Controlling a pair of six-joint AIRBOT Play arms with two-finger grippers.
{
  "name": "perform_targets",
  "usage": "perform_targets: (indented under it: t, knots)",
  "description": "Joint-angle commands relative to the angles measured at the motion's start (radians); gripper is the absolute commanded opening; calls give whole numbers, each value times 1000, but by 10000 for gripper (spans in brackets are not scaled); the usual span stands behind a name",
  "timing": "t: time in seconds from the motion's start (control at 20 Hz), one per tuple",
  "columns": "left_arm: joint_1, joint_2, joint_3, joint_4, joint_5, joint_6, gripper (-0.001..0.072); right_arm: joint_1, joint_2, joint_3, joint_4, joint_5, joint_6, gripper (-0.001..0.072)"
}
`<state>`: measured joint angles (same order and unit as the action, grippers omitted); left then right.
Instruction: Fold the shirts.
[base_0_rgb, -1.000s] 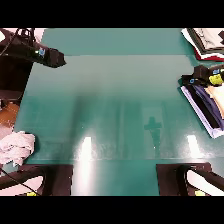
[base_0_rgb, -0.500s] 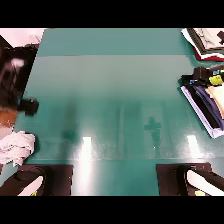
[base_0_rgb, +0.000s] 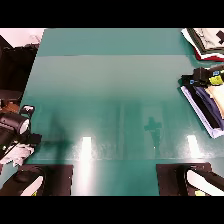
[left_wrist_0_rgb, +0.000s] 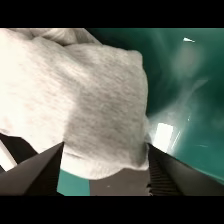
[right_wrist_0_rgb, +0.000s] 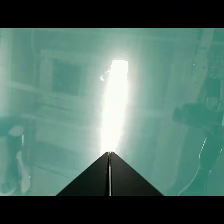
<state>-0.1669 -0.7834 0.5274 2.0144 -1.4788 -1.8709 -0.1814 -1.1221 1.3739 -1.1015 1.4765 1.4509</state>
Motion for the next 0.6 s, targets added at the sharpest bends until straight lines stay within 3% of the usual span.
perform_targets:
  t: [0.0,0.05,0.1,0.25,0.4,0.55]
  knots:
    - [0,4,-55,23,39,-53,496,1,0,0,0,0,-5,13]
    - [-1,4,-50,21,40,-57,87,1,0,0,0,0,-5,13]
    - [-1,4,-39,21,49,-56,20,1,0,0,0,-1,-5,13]
    - [-1,4,91,19,37,3,21,1,0,0,0,-4,-5,13]
    - [-1,4,388,-35,33,111,22,1,0,0,2,-11,-5,13]
    - [-1,4,725,-318,128,261,22,1,0,0,3,-11,-5,13]
